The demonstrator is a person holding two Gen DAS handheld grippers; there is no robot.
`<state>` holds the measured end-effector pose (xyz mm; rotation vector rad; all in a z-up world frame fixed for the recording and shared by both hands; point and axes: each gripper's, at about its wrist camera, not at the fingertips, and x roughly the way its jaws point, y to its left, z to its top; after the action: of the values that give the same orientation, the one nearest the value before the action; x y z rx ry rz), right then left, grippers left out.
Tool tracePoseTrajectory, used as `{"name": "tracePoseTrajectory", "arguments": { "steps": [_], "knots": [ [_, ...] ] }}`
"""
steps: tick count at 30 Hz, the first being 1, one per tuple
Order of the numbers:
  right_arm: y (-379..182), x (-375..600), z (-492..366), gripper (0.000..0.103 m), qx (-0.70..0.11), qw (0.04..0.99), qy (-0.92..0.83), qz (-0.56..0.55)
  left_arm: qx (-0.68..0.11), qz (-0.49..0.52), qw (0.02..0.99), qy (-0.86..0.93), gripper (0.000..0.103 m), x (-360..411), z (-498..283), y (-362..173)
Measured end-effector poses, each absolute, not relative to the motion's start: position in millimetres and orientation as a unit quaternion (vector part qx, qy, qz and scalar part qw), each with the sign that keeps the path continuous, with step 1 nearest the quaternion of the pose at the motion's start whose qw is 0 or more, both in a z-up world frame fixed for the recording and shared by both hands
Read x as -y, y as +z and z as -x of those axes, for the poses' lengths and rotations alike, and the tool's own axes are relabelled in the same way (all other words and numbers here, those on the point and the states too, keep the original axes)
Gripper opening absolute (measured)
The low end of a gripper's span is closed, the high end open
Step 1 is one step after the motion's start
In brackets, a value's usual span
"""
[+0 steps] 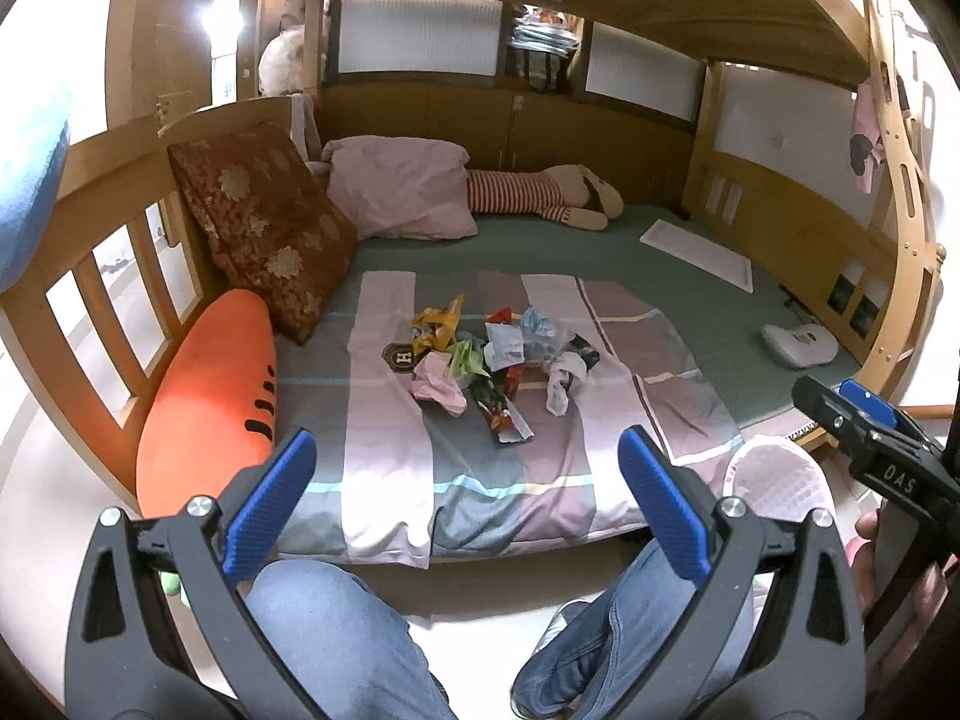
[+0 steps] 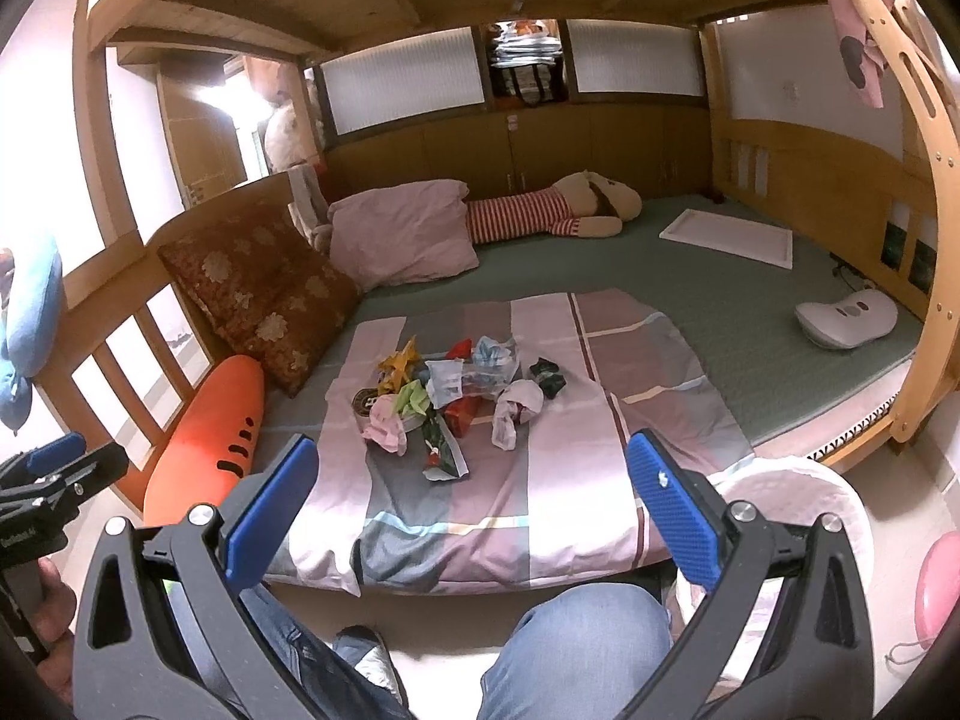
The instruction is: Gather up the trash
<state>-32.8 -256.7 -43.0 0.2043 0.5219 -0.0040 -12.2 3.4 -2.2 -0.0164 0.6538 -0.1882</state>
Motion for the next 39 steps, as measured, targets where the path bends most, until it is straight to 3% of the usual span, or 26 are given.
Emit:
{"name": "tracePoseTrajectory", "arguments": {
  "steps": [12,19,24,32,39],
  "knots": [
    [-86,246,9,0.100,-0.272,0.961,-0.021,-0.038,-0.350,-0.003,0.933,-0.084,0.100,2,-18,-48],
    [-105,246,-16,0.100,-0.252,0.965,0.050,-0.059,-0.359,0.012,0.930,-0.082,0.100,-2,-54,-77],
    [-105,242,-56,0.100,-0.255,0.966,0.031,-0.041,-0.362,0.060,0.918,-0.148,0.100,-10,-97,-104],
    [-95,247,-161,0.100,-0.261,0.964,0.035,-0.027,-0.370,0.033,0.919,-0.130,0.100,5,-187,-111],
    [-100,273,-269,0.100,-0.260,0.962,0.017,-0.085,-0.408,0.051,0.904,-0.122,0.100,12,-289,-121]
  ]
}}
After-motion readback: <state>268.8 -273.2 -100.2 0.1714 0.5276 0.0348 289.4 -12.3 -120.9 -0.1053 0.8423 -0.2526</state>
